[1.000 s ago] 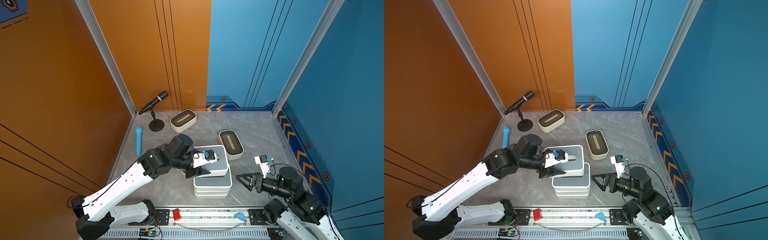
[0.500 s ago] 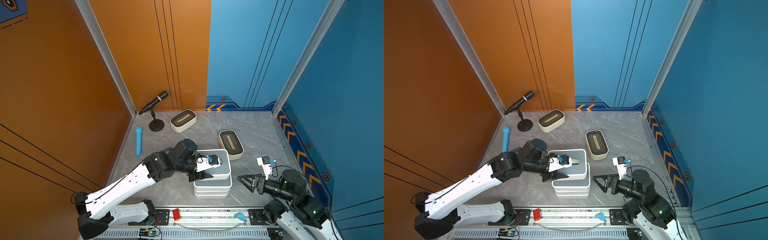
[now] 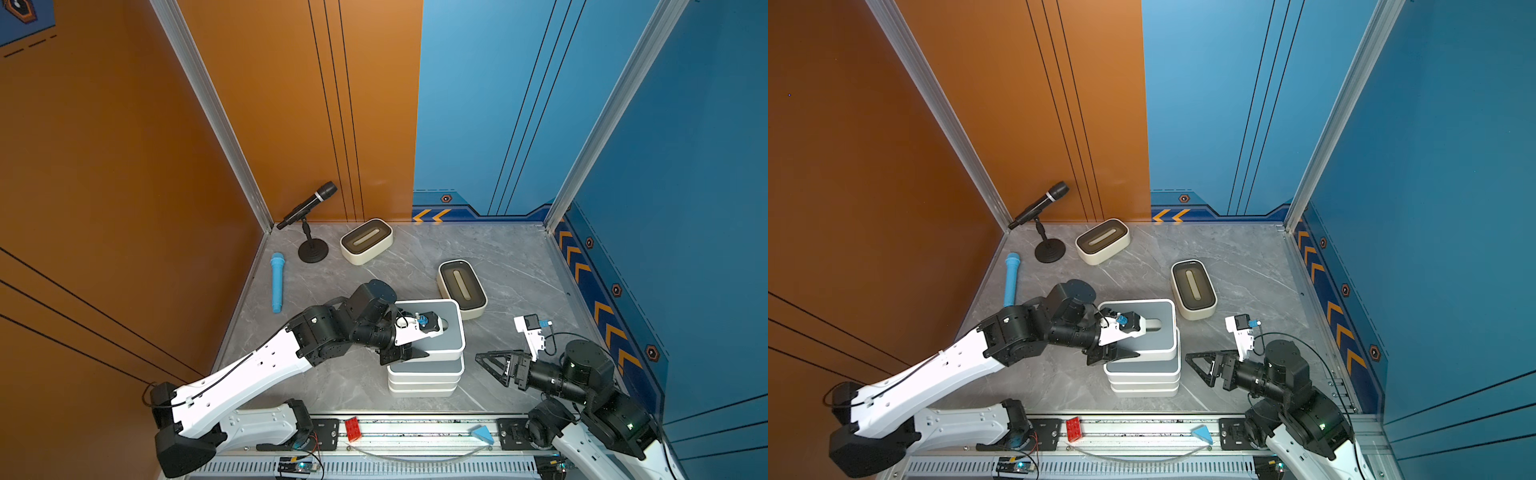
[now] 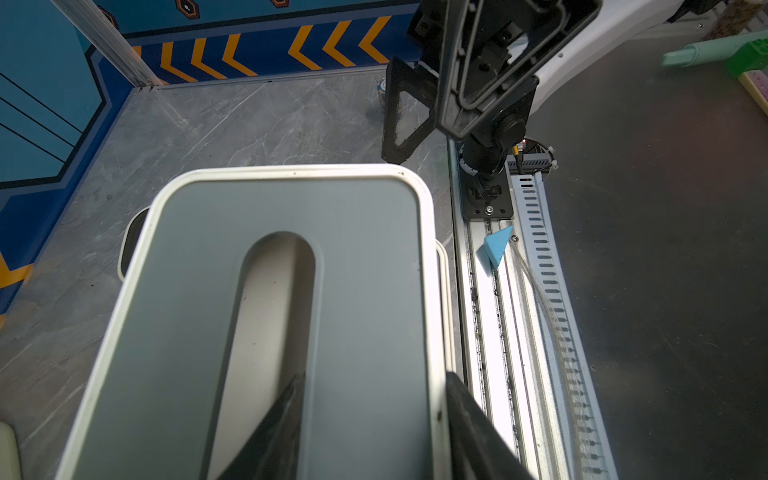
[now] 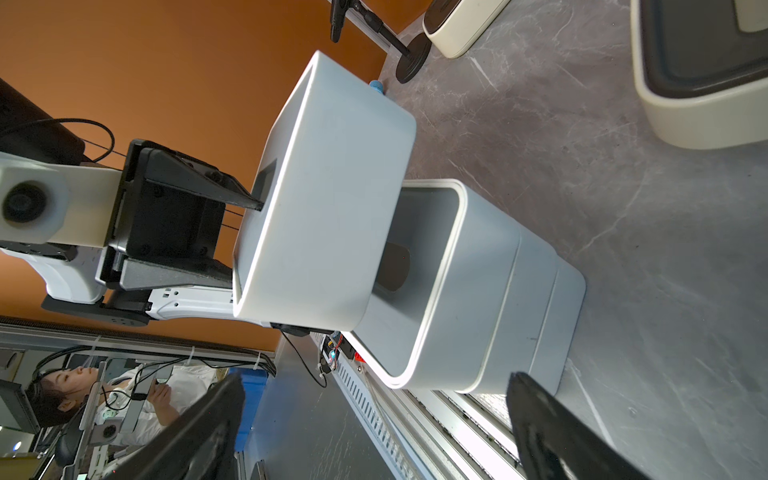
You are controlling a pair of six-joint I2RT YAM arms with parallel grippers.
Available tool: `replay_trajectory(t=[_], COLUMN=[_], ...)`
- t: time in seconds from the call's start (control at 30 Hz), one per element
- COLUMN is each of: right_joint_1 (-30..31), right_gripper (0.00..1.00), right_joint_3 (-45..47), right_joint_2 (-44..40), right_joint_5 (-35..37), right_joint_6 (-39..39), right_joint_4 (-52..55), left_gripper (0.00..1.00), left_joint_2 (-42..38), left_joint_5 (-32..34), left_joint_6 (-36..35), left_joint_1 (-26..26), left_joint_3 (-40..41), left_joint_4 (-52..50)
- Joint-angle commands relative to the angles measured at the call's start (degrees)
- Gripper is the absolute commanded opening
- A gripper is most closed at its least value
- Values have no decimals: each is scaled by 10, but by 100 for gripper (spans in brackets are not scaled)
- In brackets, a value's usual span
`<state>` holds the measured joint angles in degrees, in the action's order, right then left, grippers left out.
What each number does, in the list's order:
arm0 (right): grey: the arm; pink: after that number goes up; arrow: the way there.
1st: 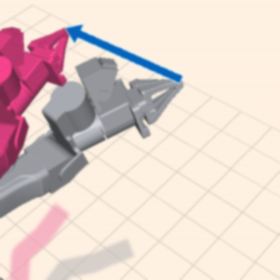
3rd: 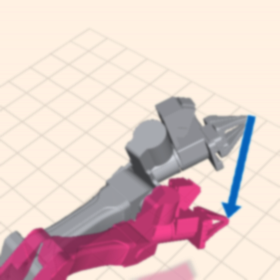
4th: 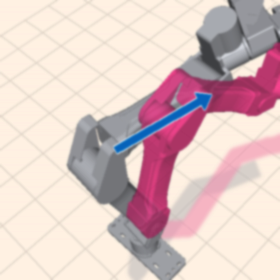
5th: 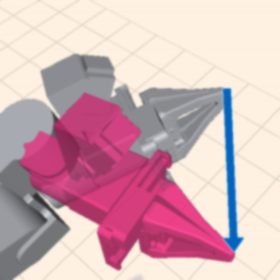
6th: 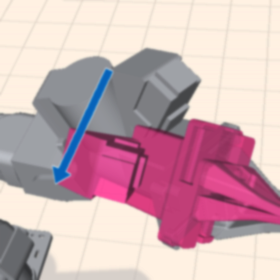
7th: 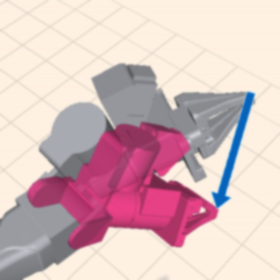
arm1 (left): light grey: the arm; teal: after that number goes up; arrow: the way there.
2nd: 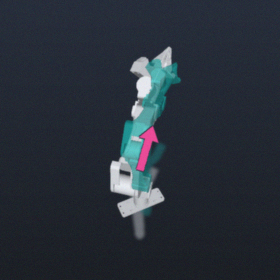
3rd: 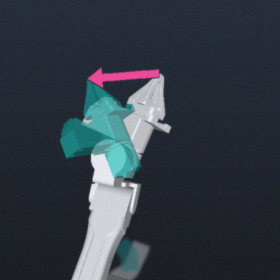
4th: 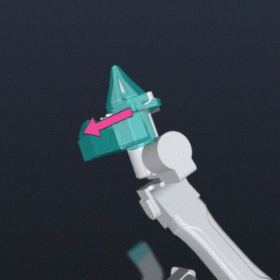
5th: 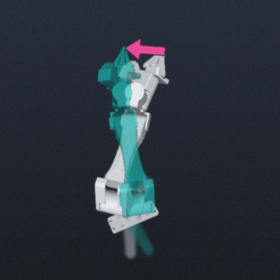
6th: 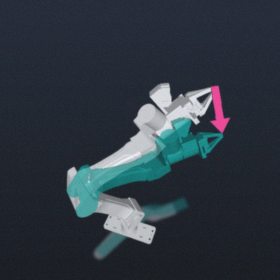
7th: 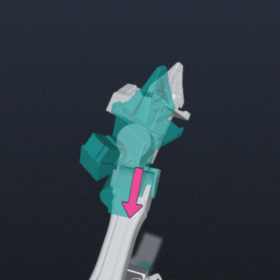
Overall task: Stack the tissue boxes
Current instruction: Place the tissue box at the tissue box.
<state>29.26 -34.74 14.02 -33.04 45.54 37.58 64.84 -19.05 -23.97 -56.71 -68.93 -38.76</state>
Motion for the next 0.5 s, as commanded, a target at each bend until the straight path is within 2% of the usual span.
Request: replay_trajectory(t=[0.0,0.47], right_joint_1=[-3,-3], right_gripper=[100,100], right_joint_3=[4,18], right_joint_2=[-9,-29], right_joint_5=[-13,-34], right_joint_6=[12,43], right_joint_4=[7,-6], left_gripper=[28,28], left_joint_2=[3,8], left_joint_5=[-11,-11], left_joint_6=[1,1], left_joint_1=[-9,-21], left_joint_3=[4,7], left_joint_4=[26,26])
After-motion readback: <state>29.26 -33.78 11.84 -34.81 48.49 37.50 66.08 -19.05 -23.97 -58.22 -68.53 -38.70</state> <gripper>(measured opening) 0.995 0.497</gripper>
